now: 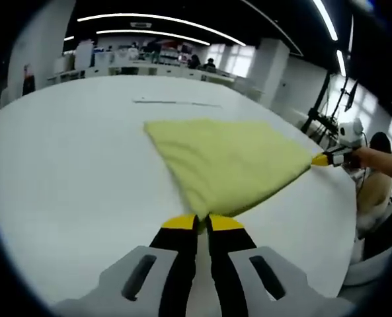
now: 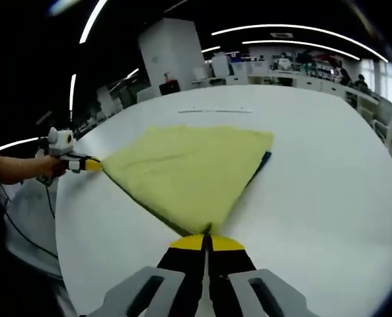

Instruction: Fold the garment on the visible template until the final outline fits inside the template.

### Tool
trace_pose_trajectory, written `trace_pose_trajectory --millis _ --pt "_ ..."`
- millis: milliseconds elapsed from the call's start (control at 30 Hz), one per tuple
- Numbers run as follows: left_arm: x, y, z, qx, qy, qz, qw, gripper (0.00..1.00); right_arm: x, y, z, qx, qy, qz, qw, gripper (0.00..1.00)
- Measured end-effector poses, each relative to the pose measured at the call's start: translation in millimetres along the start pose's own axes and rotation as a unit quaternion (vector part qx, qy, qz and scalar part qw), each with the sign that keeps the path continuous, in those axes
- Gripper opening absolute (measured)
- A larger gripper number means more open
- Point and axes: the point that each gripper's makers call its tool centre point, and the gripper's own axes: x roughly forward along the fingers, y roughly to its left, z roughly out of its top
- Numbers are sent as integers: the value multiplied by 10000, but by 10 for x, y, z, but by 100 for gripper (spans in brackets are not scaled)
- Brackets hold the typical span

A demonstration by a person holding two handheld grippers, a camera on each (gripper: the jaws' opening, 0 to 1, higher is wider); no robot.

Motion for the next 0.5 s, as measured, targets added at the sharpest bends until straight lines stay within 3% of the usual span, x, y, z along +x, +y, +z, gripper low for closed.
trace_pose_trajectory --millis 500 --pt "-12 15 35 -50 -17 19 10000 1 -139 -77 85 -43 -119 18 9999 0"
